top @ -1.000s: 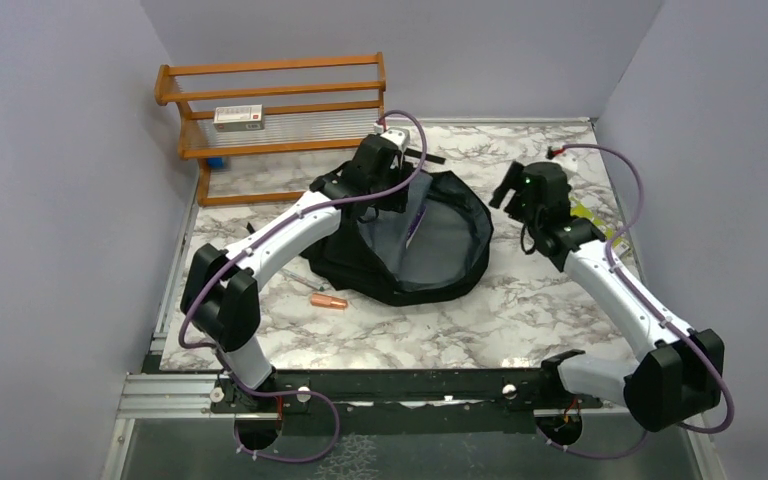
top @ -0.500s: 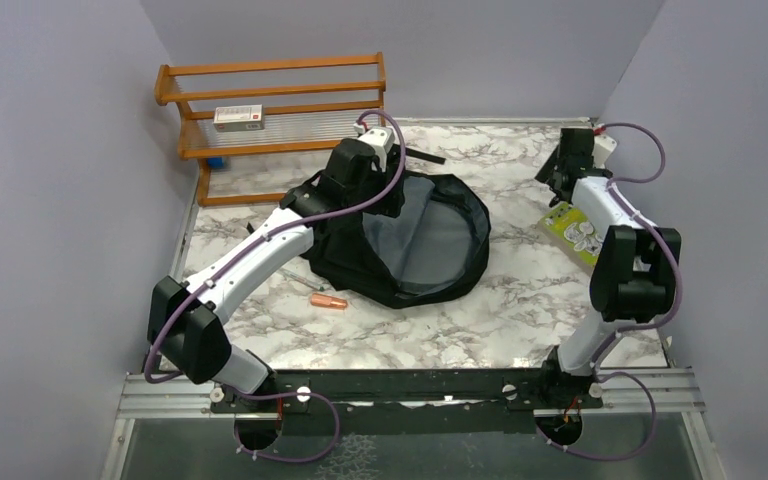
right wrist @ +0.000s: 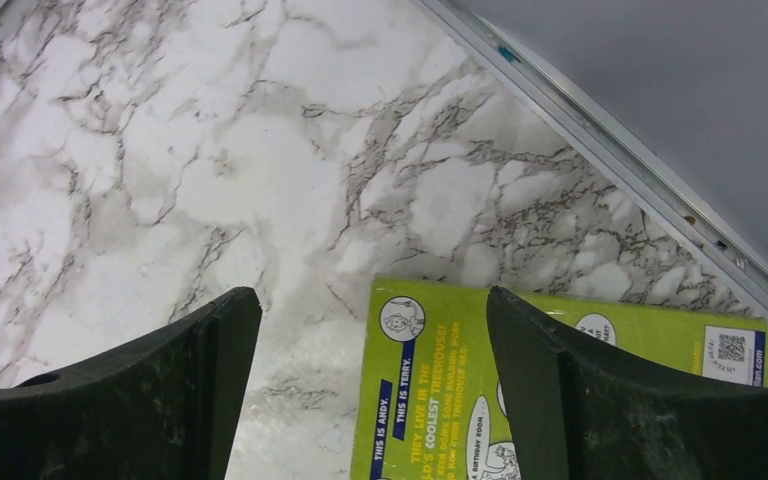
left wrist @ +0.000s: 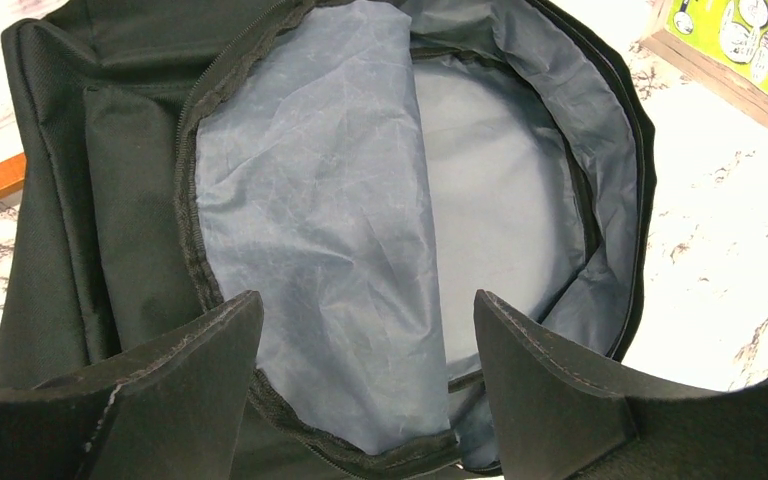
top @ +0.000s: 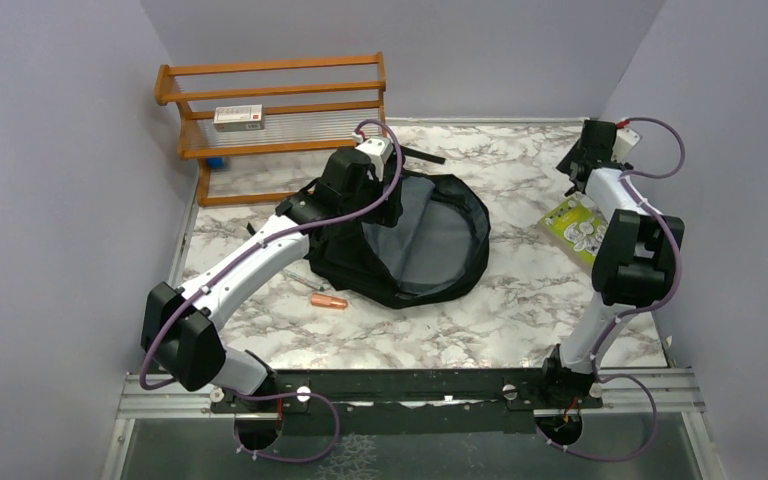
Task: Pack the student bag
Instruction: Place the book in the student bag, then adjust the book at the center of the board.
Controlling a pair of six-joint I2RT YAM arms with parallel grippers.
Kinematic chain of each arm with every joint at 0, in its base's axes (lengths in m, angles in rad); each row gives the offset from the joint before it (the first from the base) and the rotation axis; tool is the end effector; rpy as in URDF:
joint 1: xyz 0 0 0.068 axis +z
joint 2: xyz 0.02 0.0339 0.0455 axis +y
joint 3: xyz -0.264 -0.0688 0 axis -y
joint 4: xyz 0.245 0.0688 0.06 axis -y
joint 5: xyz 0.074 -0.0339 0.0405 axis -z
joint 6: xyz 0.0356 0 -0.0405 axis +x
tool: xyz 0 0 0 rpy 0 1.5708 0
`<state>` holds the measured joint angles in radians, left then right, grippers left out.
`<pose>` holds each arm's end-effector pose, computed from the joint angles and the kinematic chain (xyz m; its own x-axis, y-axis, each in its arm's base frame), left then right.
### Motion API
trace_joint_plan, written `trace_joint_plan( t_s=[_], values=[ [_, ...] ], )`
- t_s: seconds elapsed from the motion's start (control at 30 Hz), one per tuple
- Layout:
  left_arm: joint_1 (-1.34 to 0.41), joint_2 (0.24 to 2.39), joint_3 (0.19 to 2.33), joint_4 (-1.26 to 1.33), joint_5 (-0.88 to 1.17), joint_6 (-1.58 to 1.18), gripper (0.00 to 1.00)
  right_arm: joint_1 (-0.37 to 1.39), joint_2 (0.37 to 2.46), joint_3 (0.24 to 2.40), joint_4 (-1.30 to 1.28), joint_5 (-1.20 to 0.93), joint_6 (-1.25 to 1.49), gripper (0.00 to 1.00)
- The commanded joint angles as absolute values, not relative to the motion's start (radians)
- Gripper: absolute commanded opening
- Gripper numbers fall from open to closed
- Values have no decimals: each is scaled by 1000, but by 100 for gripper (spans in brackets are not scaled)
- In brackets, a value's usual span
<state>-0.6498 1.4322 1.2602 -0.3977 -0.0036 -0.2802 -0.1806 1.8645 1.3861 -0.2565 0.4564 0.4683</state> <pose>0.2608 -0.1980 0.3330 -0.5794 0.0929 -0.8098 0.4603 0.8572 -0.2310 0.4105 -0.0909 0.2356 -0.3706 0.4795 -0.7954 0.7286 0.6812 0.0712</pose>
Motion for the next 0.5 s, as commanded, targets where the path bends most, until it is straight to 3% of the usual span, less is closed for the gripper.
trace_joint_plan(
  t_s=[0.0,0.47],
  values=[
    [-647,1402,1234,-370,43,-283,78,-175,1883,1358,-163,401,383,87],
    [-647,1408,1206,-359,66,-273,78,-139,2100,1514,-150,421,198,86]
  ],
)
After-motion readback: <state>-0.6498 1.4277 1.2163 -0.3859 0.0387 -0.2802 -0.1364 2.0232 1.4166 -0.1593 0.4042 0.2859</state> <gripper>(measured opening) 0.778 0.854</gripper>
